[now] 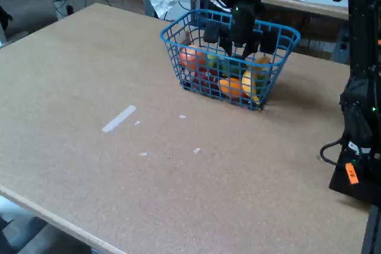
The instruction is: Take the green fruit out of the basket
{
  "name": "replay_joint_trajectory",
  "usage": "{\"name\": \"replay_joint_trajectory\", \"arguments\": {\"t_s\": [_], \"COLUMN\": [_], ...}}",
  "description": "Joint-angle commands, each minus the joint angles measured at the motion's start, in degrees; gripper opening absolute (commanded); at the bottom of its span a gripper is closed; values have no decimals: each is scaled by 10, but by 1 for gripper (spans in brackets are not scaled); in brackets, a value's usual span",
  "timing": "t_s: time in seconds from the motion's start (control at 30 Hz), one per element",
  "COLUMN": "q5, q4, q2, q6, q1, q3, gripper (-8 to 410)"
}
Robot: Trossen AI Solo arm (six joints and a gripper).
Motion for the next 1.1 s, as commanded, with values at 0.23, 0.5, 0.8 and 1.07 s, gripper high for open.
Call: {"name": "replay_joint_trajectory", "arguments": {"t_s": [0.23,0.5,0.8,1.07], "q5": [-18,-18,-19,-19], "q4": [-2,-14,-22,0], "q2": [0,0,0,0], "q6": [46,85,141,164], "q1": [0,0,0,0], "q3": [-2,-5,-5,-36], "gripper": [153,287,362,362]}}
